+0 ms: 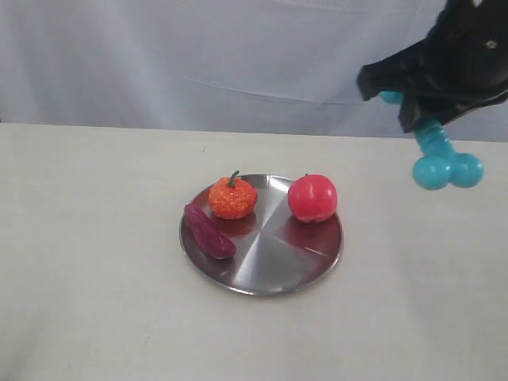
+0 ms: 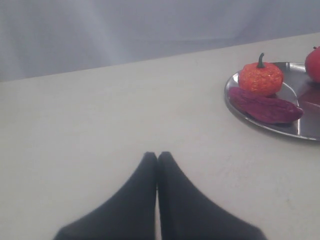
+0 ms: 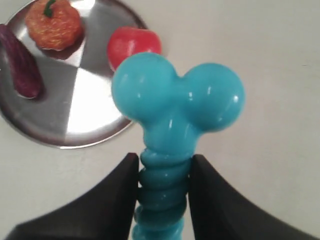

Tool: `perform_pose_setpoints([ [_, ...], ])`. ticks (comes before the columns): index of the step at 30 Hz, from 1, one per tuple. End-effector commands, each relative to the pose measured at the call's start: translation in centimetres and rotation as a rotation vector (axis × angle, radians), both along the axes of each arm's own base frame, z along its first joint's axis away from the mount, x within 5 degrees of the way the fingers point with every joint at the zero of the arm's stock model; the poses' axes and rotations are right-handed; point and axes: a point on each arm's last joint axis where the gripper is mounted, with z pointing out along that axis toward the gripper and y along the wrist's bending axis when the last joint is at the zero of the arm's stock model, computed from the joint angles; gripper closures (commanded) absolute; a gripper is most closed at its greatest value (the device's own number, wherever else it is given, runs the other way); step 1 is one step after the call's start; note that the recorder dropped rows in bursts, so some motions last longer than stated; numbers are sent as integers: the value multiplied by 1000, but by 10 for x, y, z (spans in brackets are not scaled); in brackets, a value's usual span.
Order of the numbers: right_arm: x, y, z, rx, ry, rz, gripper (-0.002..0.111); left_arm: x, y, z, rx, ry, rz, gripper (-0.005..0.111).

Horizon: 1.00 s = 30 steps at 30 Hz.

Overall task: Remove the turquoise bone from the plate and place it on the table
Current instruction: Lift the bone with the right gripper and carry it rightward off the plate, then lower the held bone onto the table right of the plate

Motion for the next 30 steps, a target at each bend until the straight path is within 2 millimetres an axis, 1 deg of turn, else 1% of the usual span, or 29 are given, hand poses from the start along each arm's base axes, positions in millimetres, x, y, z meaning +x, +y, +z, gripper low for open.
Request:
perform_pose_setpoints([
  [1, -12, -37, 11, -30, -18, -59, 109, 0, 0, -1, 1, 1, -2, 107],
  [2, -14, -47, 11, -24, -15, -79, 109, 0, 0, -1, 1, 1, -2, 107],
  [4, -16, -60, 8, -4, -4, -104, 109, 0, 0, -1, 1, 1, -2, 107],
  [6, -18, -70, -2, 29, 26, -139, 109, 0, 0, -1, 1, 1, -2, 107],
  [8, -15, -78, -18, 38, 28, -154, 109, 0, 0, -1, 1, 1, -2, 107],
  [10, -9, -83, -43, 40, 55, -147, 109, 0, 0, -1, 1, 1, -2, 107],
  [14, 7, -87, -92, 59, 103, -137, 109, 0, 0, -1, 1, 1, -2, 107],
  [20, 34, -91, -147, 121, 185, -143, 109, 0, 0, -1, 1, 1, -2, 107],
  [24, 44, -93, -172, 132, 220, -145, 109, 0, 0, -1, 1, 1, -2, 107],
  [30, 54, -95, -196, 148, 238, -147, 109, 0, 0, -1, 1, 1, -2, 107],
])
